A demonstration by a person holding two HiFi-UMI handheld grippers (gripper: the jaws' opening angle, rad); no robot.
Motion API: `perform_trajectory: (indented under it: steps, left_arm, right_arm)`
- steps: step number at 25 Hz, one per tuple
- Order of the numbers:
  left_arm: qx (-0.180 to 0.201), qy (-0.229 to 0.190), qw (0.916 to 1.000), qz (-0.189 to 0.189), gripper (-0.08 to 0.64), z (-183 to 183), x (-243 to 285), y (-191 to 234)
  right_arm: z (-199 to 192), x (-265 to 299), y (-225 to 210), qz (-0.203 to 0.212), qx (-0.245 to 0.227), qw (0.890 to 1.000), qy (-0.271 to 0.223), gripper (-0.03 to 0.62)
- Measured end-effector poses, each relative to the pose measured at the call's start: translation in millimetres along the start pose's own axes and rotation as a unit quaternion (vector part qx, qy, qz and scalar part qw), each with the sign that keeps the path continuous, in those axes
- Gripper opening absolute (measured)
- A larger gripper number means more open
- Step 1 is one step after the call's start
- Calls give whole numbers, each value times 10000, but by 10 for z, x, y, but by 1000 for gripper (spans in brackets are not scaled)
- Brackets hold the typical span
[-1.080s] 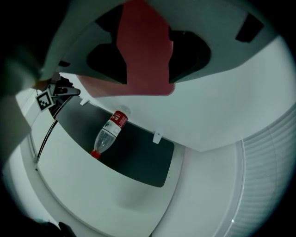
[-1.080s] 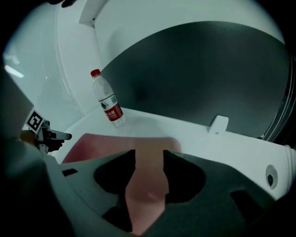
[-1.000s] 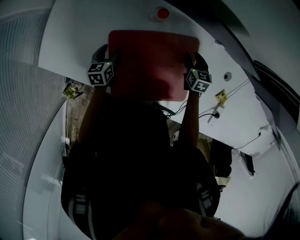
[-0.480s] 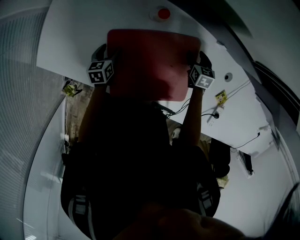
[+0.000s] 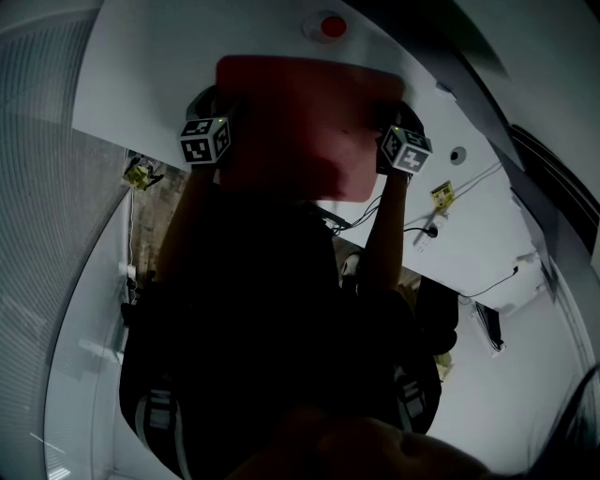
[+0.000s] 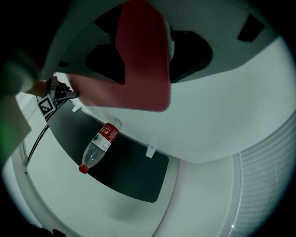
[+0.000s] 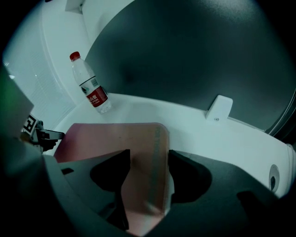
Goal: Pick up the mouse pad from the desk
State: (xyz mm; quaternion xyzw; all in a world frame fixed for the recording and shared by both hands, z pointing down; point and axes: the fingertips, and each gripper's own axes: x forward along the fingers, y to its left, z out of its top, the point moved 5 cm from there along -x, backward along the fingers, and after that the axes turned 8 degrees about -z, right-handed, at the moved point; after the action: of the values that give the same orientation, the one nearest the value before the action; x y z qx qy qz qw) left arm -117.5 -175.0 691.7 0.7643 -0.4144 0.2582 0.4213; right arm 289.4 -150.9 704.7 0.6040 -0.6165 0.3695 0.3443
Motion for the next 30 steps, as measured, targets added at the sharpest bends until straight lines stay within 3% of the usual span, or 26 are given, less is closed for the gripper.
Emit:
perform_trajectory:
  steps: [13,30]
  left_arm:
    - [-46,97,9999,-122,284,-12,24,-78]
    - [67,220,9995,-211,245,-23,62,-137]
  right_arm:
    - [-19,-28,63,204,233,9995,32,213]
    - [-25,-33,131,296,119,9995,60,196]
